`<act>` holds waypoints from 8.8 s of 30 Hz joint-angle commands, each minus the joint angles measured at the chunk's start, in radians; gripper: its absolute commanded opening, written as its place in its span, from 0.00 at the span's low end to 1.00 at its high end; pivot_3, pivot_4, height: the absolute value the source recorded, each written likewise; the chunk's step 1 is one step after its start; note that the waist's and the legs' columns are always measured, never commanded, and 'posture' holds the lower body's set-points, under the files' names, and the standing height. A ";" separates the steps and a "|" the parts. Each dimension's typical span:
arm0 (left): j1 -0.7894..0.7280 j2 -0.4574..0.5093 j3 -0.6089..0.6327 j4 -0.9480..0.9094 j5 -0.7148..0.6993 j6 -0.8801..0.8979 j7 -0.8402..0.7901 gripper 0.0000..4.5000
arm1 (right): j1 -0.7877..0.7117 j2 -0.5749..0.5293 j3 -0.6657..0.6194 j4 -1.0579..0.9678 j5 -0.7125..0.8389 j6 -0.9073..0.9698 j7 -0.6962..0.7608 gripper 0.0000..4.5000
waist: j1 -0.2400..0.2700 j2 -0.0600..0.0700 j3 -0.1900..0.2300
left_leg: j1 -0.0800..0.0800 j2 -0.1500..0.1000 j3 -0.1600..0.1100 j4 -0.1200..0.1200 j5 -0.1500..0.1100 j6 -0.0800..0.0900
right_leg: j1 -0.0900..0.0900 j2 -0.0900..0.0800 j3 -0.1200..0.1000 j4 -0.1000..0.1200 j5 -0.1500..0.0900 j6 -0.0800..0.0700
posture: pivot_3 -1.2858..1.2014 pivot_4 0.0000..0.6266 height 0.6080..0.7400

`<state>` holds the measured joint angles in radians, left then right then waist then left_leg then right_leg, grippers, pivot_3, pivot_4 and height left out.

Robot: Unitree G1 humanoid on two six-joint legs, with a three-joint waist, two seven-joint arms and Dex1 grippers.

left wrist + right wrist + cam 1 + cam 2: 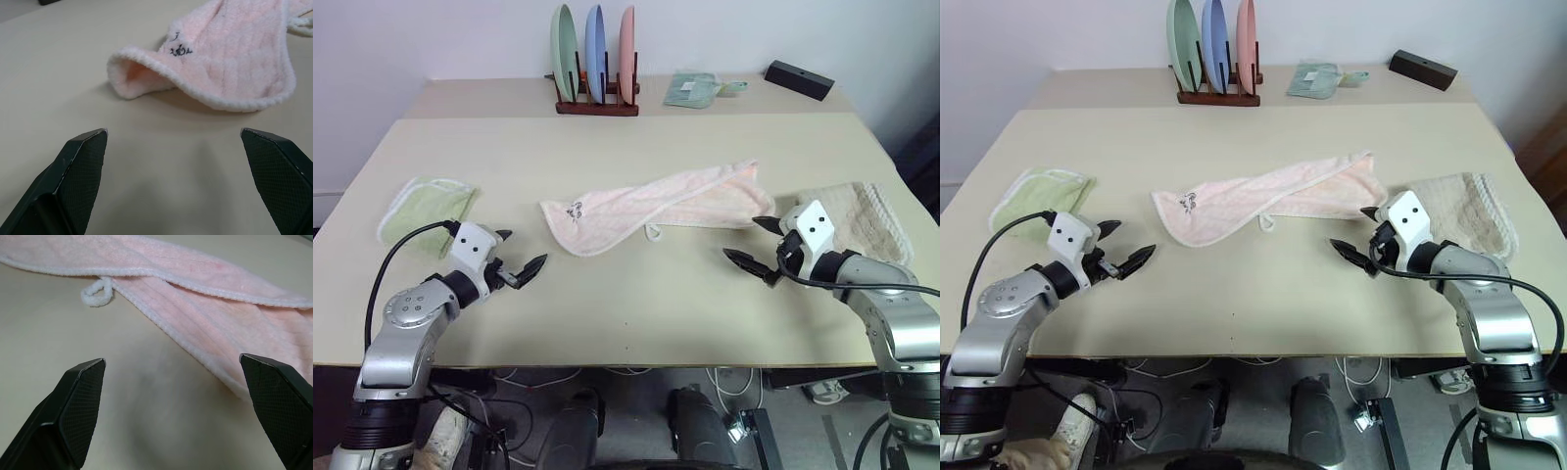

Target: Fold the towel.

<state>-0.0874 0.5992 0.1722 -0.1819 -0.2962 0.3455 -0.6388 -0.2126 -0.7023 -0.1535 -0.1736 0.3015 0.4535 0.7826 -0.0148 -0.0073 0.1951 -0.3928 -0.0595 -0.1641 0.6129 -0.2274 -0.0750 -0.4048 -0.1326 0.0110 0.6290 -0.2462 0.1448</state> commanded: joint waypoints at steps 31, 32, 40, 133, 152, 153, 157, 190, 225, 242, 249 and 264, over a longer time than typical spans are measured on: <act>-0.360 0.010 -0.397 0.229 0.268 -0.230 -0.184 0.99 | -0.022 0.188 0.137 -0.151 0.018 0.052 -0.149 1.00 | -0.001 0.000 0.000 | 0.000 0.000 0.000 0.000 0.000 0.000 | 0.000 0.001 0.000 0.000 0.000 0.000 | 0.52 0.24 1.00; -0.383 0.011 -0.409 0.256 0.282 -0.246 -0.198 0.99 | -0.022 0.191 0.143 -0.149 0.013 0.047 -0.154 1.00 | -0.001 0.000 0.000 | 0.000 0.000 0.000 0.000 0.000 0.000 | 0.000 0.001 0.000 0.000 0.000 0.000 | 0.52 0.24 1.00; -0.461 0.015 -0.450 0.415 0.360 -0.262 -0.248 0.88 | -0.019 0.213 0.158 -0.157 0.000 0.035 -0.190 1.00 | -0.004 0.000 0.000 | 0.000 0.000 0.000 0.000 0.000 0.000 | 0.000 0.001 0.000 0.001 0.000 0.000 | 0.52 0.24 1.00; 0.030 0.185 -0.065 -0.044 0.115 -0.071 -0.164 0.00 | -0.844 0.101 0.646 1.297 -1.037 -1.128 -0.740 0.00 | -0.046 0.000 0.000 | 0.001 0.003 0.007 -0.001 0.000 0.000 | -0.004 0.004 0.008 0.002 0.001 -0.002 | 0.52 0.24 1.00; -0.926 0.066 -0.059 0.846 0.312 -0.456 0.253 0.00 | -1.132 -0.065 0.528 1.242 -0.991 -1.006 -0.779 0.00 | -0.041 -0.002 0.001 | 0.000 0.003 0.007 0.000 0.001 -0.001 | -0.007 0.005 0.008 0.002 0.004 -0.003 | 0.52 0.24 1.00; -1.001 0.071 -0.050 0.924 0.316 -0.492 0.283 0.00 | -1.164 -0.077 0.518 1.230 -0.981 -1.008 -0.771 0.00 | -0.043 -0.002 0.001 | -0.001 0.003 0.007 -0.001 0.002 -0.003 | -0.007 0.005 0.008 0.001 0.004 -0.002 | 0.52 0.24 1.00; -1.110 0.112 -0.039 1.096 0.303 -0.580 0.262 0.00 | -1.178 -0.109 0.456 1.148 -0.882 -1.045 -0.659 0.00 | -0.059 -0.002 0.001 | -0.008 0.003 0.009 -0.002 0.003 -0.004 | -0.014 0.004 0.008 0.001 0.003 0.000 | 0.52 0.24 1.00; -0.174 0.322 0.003 0.305 0.037 -0.100 -0.301 0.00 | -0.279 -0.323 0.267 0.159 -0.274 -0.380 0.242 0.00 | -0.023 -0.003 0.001 | 0.001 0.008 0.025 0.009 -0.003 0.005 | -0.004 0.004 0.013 0.001 0.006 -0.002 | 0.52 0.24 1.00; -0.232 0.179 0.063 0.410 0.066 -0.139 -0.113 0.86 | -0.505 -0.162 0.250 0.627 -0.472 -0.686 -0.004 0.74 | -0.025 -0.003 0.001 | 0.001 0.008 0.024 0.006 -0.003 0.005 | -0.006 0.004 0.013 0.002 0.006 -0.001 | 0.52 0.24 1.00; -0.312 0.097 -0.048 0.295 0.121 -0.222 -0.057 0.87 | 0.152 0.264 -0.232 -0.445 0.422 0.662 -0.380 1.00 | -0.015 -0.006 -0.002 | 0.002 0.008 0.024 0.008 -0.003 0.006 | -0.004 0.004 0.014 0.002 0.006 -0.001 | 0.52 0.24 1.00; -0.313 0.071 -0.083 0.271 0.122 -0.214 -0.069 0.87 | 0.137 0.468 -0.306 -0.419 0.472 0.767 -0.620 1.00 | -0.004 -0.006 -0.002 | 0.002 0.008 0.024 0.007 -0.003 0.006 | -0.005 0.005 0.014 0.002 0.006 -0.001 | 0.52 0.24 1.00; -0.173 0.029 -0.236 -0.123 -0.019 -0.022 -0.241 0.87 | -0.081 0.642 -0.458 -0.195 0.568 0.761 -0.864 1.00 | -0.009 -0.006 -0.002 | 0.002 0.009 0.024 0.007 -0.003 0.006 | -0.004 0.005 0.014 0.002 0.006 -0.001 | 0.52 0.24 1.00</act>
<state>-0.2608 0.6241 -0.0667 -0.2711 -0.3017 0.3188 -0.8765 -0.2765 -0.0694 -0.5933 -0.3825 0.8436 1.2316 -0.0581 -0.0235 -0.0133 0.1928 -0.3908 -0.0508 -0.1403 0.6200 -0.2309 -0.0692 -0.4092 -0.1272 0.0248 0.6309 -0.2401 0.1435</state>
